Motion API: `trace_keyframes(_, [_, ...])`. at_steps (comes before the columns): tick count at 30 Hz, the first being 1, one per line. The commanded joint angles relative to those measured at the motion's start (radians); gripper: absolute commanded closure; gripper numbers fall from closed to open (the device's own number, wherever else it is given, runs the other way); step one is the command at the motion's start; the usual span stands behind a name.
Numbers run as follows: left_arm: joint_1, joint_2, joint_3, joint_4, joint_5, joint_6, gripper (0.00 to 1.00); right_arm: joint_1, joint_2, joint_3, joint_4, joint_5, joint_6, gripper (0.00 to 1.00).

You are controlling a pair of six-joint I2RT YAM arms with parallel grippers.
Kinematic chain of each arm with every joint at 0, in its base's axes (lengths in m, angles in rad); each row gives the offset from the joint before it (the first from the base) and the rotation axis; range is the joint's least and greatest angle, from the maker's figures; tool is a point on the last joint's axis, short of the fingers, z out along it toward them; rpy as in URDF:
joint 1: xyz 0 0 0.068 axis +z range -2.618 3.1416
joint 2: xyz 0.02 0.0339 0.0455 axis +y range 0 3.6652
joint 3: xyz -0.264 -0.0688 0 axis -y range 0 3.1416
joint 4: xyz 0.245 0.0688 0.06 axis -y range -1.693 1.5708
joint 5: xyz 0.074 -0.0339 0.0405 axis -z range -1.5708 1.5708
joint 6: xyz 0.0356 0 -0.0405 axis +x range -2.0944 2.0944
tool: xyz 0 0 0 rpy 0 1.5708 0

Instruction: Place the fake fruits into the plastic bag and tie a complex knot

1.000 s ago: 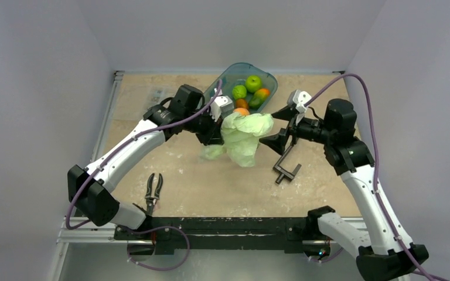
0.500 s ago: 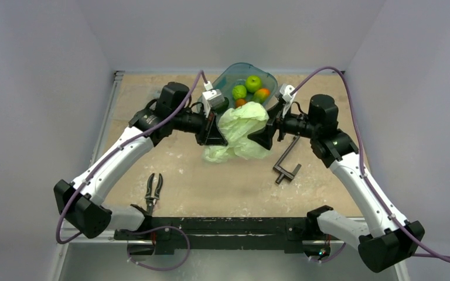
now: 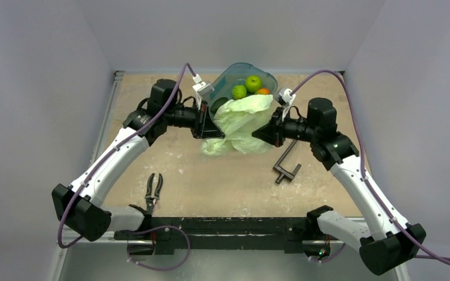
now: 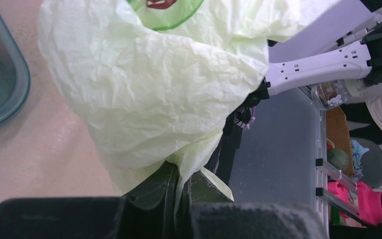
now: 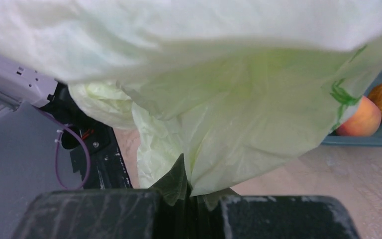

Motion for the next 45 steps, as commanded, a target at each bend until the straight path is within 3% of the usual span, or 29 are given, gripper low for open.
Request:
trace_keyframes(1, [0.097, -0.029, -0.010, -0.049, 0.009, 0.094, 1.00, -0.006, -0.002, 0.109, -0.189, 0.058, -0.153, 1.00])
trace_keyframes(8, [0.169, -0.086, -0.012, -0.309, -0.150, 0.418, 0.96, -0.146, -0.069, 0.049, -0.188, 0.092, -0.209, 1.00])
trace_keyframes(13, [0.205, -0.097, -0.059, -0.355, -0.179, 0.479, 0.97, -0.210, -0.020, 0.063, -0.166, 0.072, -0.255, 1.00])
trace_keyframes(21, [0.172, -0.097, -0.025, -0.344, -0.087, 0.559, 0.94, -0.207, -0.031, 0.027, -0.079, -0.018, -0.243, 1.00])
trace_keyframes(22, [0.154, -0.098, -0.015, -0.353, -0.103, 0.575, 0.88, -0.207, -0.038, 0.013, -0.049, -0.031, -0.230, 1.00])
trace_keyframes(26, [0.120, -0.145, 0.019, -0.437, -0.159, 0.634, 0.45, -0.205, -0.025, 0.006, 0.029, -0.063, -0.212, 1.00])
trace_keyframes(29, [0.129, -0.222, 0.007, -0.476, -0.192, 0.647, 0.31, -0.204, -0.018, 0.021, 0.029, -0.095, -0.239, 1.00])
trace_keyframes(36, [0.129, -0.327, -0.020, -0.449, -0.253, 0.788, 0.13, -0.150, -0.019, 0.034, -0.101, -0.154, -0.456, 1.00])
trace_keyframes(38, [0.117, -0.311, -0.007, -0.389, -0.239, 0.834, 0.01, -0.121, -0.025, 0.026, -0.108, -0.150, -0.490, 1.00])
trace_keyframes(45, [-0.153, -0.159, 0.073, -0.266, -0.364, 0.987, 0.00, -0.013, 0.009, 0.059, -0.120, -0.141, -0.501, 1.00])
